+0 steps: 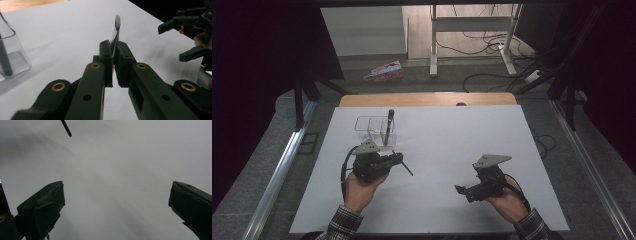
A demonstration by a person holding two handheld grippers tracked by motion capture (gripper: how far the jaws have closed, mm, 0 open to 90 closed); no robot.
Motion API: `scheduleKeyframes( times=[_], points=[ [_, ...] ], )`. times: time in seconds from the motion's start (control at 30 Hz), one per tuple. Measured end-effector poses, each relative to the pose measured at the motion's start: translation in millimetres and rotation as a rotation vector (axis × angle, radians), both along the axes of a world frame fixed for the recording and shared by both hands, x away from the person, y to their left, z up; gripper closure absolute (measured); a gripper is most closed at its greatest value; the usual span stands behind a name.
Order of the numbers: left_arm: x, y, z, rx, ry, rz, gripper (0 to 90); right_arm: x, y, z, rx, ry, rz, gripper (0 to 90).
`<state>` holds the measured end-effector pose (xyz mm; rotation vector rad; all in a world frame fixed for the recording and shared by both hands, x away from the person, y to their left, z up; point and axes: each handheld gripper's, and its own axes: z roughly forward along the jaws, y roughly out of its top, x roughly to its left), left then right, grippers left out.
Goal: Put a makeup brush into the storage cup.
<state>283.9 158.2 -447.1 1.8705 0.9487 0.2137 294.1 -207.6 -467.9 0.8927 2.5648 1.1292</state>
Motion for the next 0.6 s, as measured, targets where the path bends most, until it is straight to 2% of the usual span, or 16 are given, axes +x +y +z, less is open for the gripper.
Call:
scheduleKeyframes(
  times=[0.2,0.6],
  points=[
    [1.9,2.0,0.9,0.023,-0.01,0.011,85.3,-1.8,-7.8,-0.7,-0.013,-0.001,-0.012,0.2],
    [5.9,10.8,2.6,0.026,-0.017,0.039,85.3,-4.3,-24.5,-2.2,-0.032,-0.002,-0.054,0.2]
  ],
)
